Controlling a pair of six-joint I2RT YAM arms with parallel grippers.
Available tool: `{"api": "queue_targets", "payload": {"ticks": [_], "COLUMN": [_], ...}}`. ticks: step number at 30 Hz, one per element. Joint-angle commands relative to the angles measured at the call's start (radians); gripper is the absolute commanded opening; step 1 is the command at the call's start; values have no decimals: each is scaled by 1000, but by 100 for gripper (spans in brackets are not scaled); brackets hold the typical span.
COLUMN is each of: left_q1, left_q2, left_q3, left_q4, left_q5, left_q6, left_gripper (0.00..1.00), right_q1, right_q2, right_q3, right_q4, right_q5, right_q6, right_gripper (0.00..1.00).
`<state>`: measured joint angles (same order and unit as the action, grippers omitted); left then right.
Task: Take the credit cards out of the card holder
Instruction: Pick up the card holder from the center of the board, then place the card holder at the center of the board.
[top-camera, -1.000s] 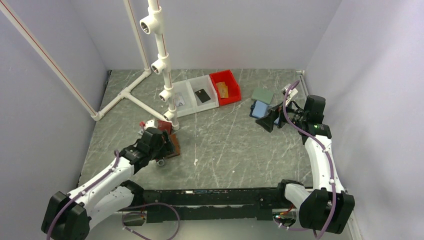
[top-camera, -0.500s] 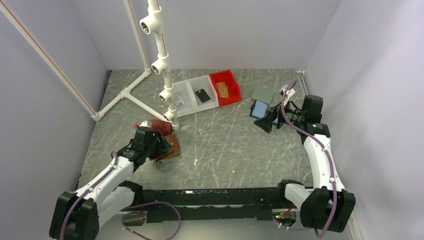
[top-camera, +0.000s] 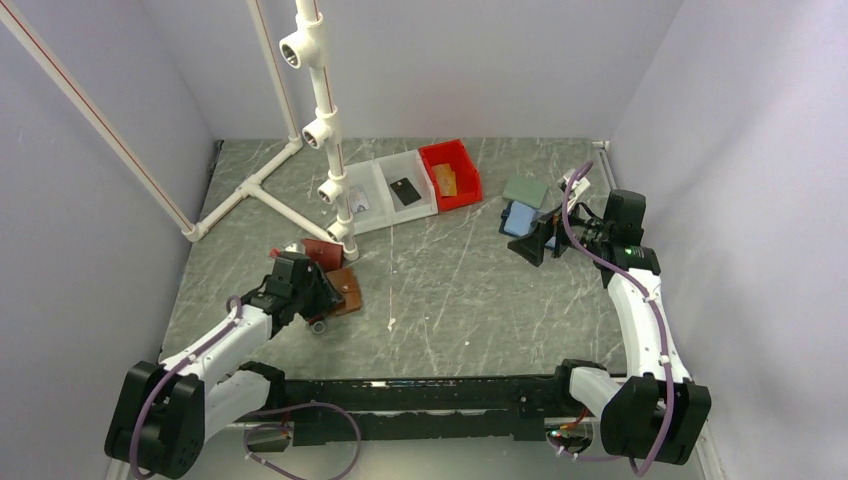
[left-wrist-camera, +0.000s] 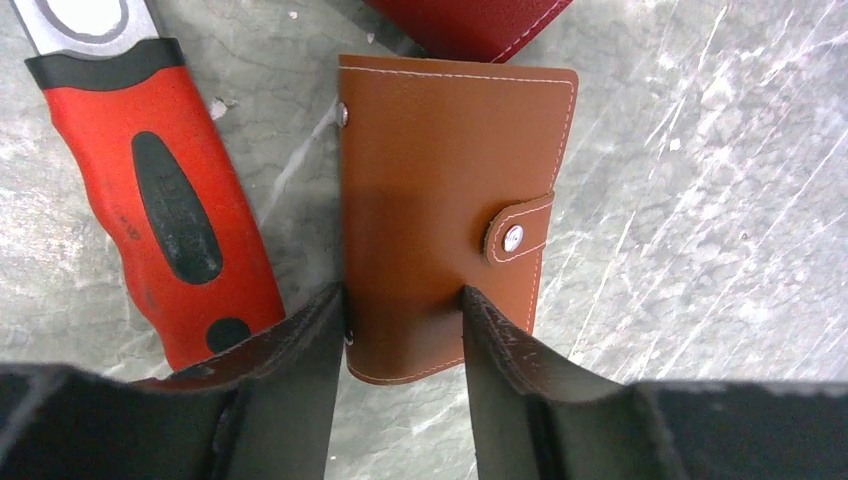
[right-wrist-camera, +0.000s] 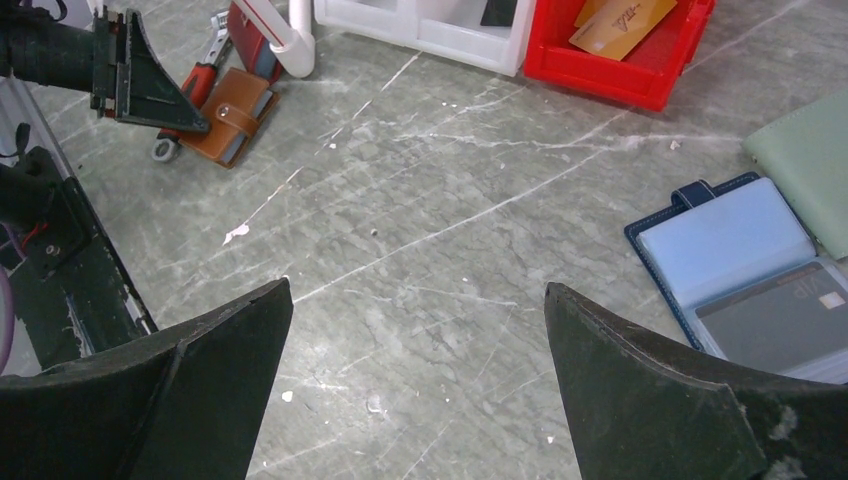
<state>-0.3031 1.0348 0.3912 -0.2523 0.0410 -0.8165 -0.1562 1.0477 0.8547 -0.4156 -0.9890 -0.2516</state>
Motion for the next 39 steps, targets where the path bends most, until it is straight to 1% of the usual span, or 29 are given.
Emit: {"api": "queue_targets", "payload": {"ticks": [1, 3, 4, 6, 9, 14, 19, 22, 24, 28, 30, 35, 39], "left_q1": [5, 5, 7, 7, 7, 6, 4, -9, -34, -133, -231, -459, -589], "left_q2": [-8, -17, -22, -35, -66, -141, -247, -320, -365, -397, -370, -228, -72], "left_q3": [-31, -36, -38, -40, -41, -61, -104, -118, -117, -98, -78, 7, 92], "left_q4": [-10, -11, -11, -13, -17, 2, 35, 41, 43, 62, 87, 164, 221], "left_q5": [-11, -15, -14, -9, 21, 137, 279, 330, 333, 269, 200, 18, -107], "left_q6": [-9, -9, -9, -6, 7, 12, -36, -78, -107, -163, -177, -184, -177], "left_gripper": [41, 23, 17, 9, 0, 0, 0, 0, 0, 0, 0, 0, 0], "right_q1": [3, 3, 3, 4, 5, 16, 36, 62, 88, 147, 186, 222, 231], "right_q2": [1, 0, 1, 0, 0, 4, 11, 25, 36, 53, 61, 68, 55], "right_q3": [3, 5, 4, 4, 6, 9, 13, 18, 18, 14, 15, 1, -16], "right_q4": [12, 11, 10, 9, 4, -9, -33, -57, -69, -91, -111, -132, -126], "right_q5": [-19, -19, -19, -19, -16, -1, -3, -8, -10, -1, -6, -37, -53], "right_q6": [-23, -24, -26, -27, -33, -52, -85, -121, -141, -190, -230, -289, -303], "right_gripper": [100, 100, 100, 100, 100, 100, 100, 100, 100, 100, 100, 100, 100]}}
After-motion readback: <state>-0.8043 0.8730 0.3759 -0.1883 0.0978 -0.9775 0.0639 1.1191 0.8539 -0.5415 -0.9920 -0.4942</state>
